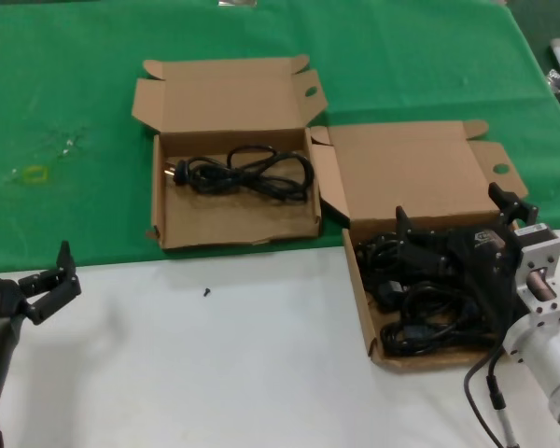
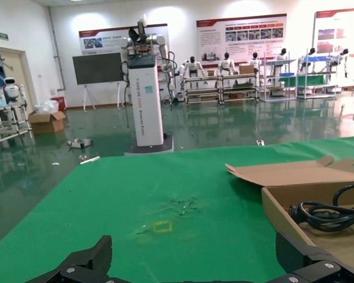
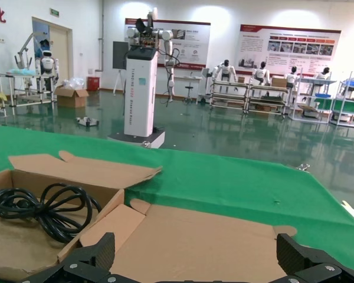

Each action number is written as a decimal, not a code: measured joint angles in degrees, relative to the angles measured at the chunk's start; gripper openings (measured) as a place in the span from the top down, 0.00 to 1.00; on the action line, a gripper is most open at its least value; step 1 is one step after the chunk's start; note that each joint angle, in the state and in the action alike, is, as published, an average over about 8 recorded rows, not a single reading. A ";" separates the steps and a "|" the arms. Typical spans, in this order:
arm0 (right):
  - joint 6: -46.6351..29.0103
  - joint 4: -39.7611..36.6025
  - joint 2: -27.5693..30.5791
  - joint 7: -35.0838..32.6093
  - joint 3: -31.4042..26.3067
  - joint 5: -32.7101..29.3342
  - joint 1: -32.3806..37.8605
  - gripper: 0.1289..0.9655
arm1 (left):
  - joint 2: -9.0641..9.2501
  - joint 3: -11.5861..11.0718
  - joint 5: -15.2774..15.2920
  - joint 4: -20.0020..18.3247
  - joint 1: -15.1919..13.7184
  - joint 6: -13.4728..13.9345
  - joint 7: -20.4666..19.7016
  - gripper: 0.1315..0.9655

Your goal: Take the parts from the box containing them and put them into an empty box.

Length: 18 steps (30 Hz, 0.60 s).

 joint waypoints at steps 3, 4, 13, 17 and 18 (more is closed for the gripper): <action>0.00 0.00 0.00 0.00 0.00 0.00 0.00 0.00 | 0.00 0.00 0.00 0.00 0.00 0.00 0.00 0.00; 0.00 0.00 0.00 0.00 0.00 0.00 0.00 0.00 | 0.00 0.00 0.00 0.00 0.00 0.00 0.00 0.00; 0.00 0.00 0.00 0.00 0.00 0.00 0.00 0.00 | 0.00 0.00 0.00 0.00 0.00 0.00 0.00 0.00; 0.00 0.00 0.00 0.00 0.00 0.00 0.00 0.00 | 0.00 0.00 0.00 0.00 0.00 0.00 0.00 0.00; 0.00 0.00 0.00 0.00 0.00 0.00 0.00 0.00 | 0.00 0.00 0.00 0.00 0.00 0.00 0.00 0.00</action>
